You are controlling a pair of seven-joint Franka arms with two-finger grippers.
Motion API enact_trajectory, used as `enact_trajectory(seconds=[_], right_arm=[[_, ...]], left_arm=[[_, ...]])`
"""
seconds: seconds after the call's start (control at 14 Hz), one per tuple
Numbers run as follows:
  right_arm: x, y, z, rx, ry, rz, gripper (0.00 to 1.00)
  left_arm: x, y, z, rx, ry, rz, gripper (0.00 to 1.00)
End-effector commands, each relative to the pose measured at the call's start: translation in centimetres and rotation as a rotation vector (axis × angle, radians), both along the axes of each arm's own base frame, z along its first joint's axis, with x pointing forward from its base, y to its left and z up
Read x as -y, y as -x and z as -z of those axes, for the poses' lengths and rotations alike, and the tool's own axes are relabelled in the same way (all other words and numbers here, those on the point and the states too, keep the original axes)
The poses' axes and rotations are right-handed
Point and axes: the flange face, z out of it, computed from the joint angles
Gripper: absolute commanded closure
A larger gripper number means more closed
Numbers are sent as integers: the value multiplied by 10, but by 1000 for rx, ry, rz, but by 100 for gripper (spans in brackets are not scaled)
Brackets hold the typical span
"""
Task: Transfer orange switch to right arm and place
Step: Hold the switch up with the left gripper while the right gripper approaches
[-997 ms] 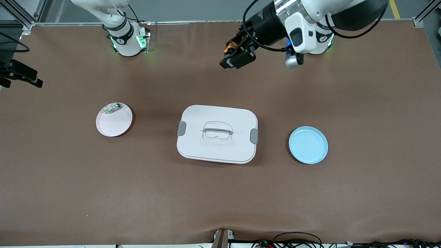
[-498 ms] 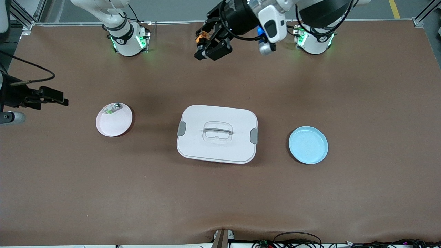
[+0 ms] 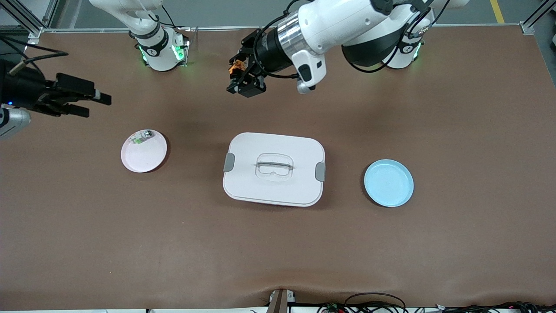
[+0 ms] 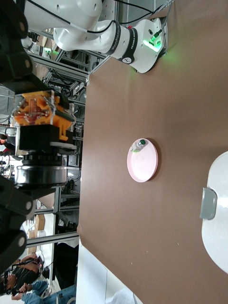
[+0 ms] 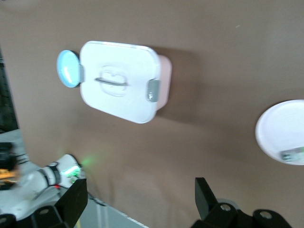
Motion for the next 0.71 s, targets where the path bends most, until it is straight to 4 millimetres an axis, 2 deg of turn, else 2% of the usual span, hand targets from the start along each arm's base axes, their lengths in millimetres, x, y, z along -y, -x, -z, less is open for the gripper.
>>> enact_trajectory(seconds=[0.0,0.28,0.64], right_arm=[[-47,21,-2,-23,-20,77,0],[-101,56,30,-37,-92,124,0],[-178,79,26,-123,-75,199,0]], left_arm=[[5,6,-9,24,-2,-5,83],[6,7,-10,22,-1,-14,83],[7,6,-12,35,14,-29,83]])
